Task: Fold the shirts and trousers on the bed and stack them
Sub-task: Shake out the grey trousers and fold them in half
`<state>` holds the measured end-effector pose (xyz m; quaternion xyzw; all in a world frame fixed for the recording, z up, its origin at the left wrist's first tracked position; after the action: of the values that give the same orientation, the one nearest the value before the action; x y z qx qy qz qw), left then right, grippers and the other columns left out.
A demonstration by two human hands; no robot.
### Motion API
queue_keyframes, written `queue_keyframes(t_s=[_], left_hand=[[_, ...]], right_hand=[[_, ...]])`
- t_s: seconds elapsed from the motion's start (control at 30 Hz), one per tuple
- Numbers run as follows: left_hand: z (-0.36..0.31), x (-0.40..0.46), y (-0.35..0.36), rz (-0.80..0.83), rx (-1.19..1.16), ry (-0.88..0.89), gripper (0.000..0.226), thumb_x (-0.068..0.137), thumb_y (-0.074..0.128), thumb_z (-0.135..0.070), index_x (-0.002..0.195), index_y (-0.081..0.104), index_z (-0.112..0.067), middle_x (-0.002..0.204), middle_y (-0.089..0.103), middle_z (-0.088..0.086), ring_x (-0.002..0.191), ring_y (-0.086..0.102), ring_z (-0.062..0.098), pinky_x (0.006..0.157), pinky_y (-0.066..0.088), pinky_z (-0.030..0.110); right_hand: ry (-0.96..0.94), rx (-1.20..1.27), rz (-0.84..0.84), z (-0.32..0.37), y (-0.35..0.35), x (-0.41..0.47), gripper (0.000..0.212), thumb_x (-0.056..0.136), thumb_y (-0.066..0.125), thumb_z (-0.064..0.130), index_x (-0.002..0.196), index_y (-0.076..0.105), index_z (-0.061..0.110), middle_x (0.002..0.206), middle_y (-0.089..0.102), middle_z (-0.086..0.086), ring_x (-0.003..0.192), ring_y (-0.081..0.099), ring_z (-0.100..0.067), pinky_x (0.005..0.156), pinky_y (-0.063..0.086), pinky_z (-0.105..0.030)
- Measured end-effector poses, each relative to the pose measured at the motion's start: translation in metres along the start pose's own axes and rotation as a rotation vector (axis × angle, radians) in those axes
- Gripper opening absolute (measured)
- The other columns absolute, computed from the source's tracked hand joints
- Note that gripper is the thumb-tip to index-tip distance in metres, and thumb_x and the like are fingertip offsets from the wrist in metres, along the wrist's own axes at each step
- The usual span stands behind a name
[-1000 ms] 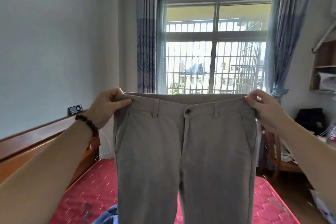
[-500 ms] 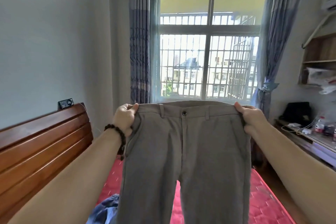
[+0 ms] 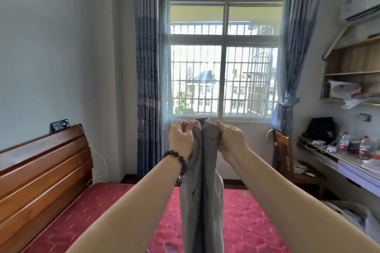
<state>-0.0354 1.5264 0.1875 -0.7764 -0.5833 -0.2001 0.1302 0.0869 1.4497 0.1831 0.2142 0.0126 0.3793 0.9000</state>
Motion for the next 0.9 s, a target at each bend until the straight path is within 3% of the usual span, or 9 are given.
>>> queue_keyframes(t_s=[0.1,0.3,0.4,0.5,0.57,0.63,0.7,0.83,0.9], left_hand=[[0.002,-0.008,0.0,0.108,-0.015,0.069,0.023,0.088,0.068,-0.029,0.098,0.06,-0.011,0.087,0.066,0.001,0.071,0.061,0.007,0.062,0.052,0.017],[0.003,-0.011,-0.007,0.357,-0.057,0.139,0.038,0.082,0.073,-0.007,0.113,0.054,-0.018,0.099,0.067,0.002,0.087,0.065,0.009,0.071,0.054,0.018],[-0.009,-0.004,-0.02,0.437,-0.007,0.155,0.031,0.088,0.064,-0.002,0.116,0.056,-0.013,0.107,0.067,0.01,0.1,0.065,0.022,0.086,0.056,0.032],[-0.027,0.0,-0.027,0.595,0.007,0.186,0.029,0.091,0.059,0.001,0.116,0.056,-0.013,0.106,0.067,0.007,0.099,0.065,0.017,0.087,0.056,0.033],[-0.043,0.002,-0.028,0.693,0.043,0.252,0.029,0.091,0.057,0.002,0.115,0.057,-0.013,0.104,0.065,0.002,0.096,0.064,0.011,0.085,0.055,0.028],[-0.057,0.004,-0.027,0.746,0.027,0.306,0.033,0.091,0.058,0.003,0.117,0.056,-0.016,0.104,0.065,0.0,0.096,0.063,0.01,0.084,0.055,0.027],[-0.063,0.006,-0.029,0.673,-0.034,0.306,0.046,0.09,0.06,0.001,0.124,0.051,-0.029,0.108,0.066,0.001,0.096,0.067,0.015,0.082,0.057,0.032],[-0.051,0.002,-0.04,0.166,-0.016,0.392,0.039,0.084,0.071,-0.012,0.102,0.048,-0.038,0.098,0.06,-0.003,0.076,0.066,0.009,0.068,0.058,0.027],[-0.036,-0.002,-0.04,0.146,0.022,0.395,0.027,0.083,0.073,-0.019,0.095,0.052,-0.032,0.095,0.063,-0.006,0.079,0.065,0.012,0.069,0.057,0.029]], right_hand=[[0.069,-0.011,0.089,0.003,0.009,-0.008,0.05,0.1,0.043,0.027,0.069,0.071,0.0,0.077,0.072,-0.019,0.069,0.07,-0.027,0.067,0.059,-0.036],[0.086,-0.133,0.223,0.022,0.019,-0.016,0.037,0.099,0.046,0.023,0.087,0.07,-0.003,0.089,0.073,-0.019,0.078,0.07,-0.026,0.072,0.059,-0.033],[-0.189,-0.562,0.271,0.043,0.008,-0.013,0.015,0.091,0.064,0.019,0.097,0.072,0.008,0.104,0.072,-0.015,0.094,0.069,-0.025,0.083,0.057,-0.033],[-0.503,-1.148,0.389,0.069,0.005,-0.011,0.05,0.082,0.073,0.035,0.128,0.057,0.025,0.13,0.05,0.015,0.117,0.048,-0.004,0.097,0.038,-0.024],[-0.508,-1.355,0.549,0.08,0.01,-0.009,0.06,0.077,0.076,0.042,0.131,0.053,0.029,0.125,0.047,0.02,0.108,0.045,0.004,0.09,0.036,-0.019],[-0.519,-1.464,0.609,0.091,0.019,-0.008,0.031,0.075,0.078,0.041,0.096,0.065,0.021,0.085,0.059,0.015,0.072,0.05,0.005,0.067,0.038,-0.019],[-0.595,-1.488,0.616,0.102,0.027,-0.009,0.029,0.076,0.078,0.037,0.07,0.059,0.016,0.062,0.05,0.011,0.056,0.046,0.001,0.057,0.036,-0.02],[-0.742,-1.421,0.504,0.112,0.035,-0.015,0.033,0.082,0.072,0.033,0.075,0.059,0.003,0.068,0.054,0.0,0.065,0.048,-0.01,0.063,0.036,-0.025],[-0.748,-1.369,0.458,0.112,0.036,-0.018,0.031,0.084,0.071,0.029,0.079,0.061,0.001,0.074,0.059,-0.01,0.07,0.05,-0.016,0.066,0.036,-0.031]])
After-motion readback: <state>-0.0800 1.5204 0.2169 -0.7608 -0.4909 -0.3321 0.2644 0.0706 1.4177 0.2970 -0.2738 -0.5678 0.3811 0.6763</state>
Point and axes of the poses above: each hand's wrist, its own x-axis towards the middle knuckle, its own y-axis out of the palm, z = x × y, the point moved 4 cm from there along x, towards the middle knuckle
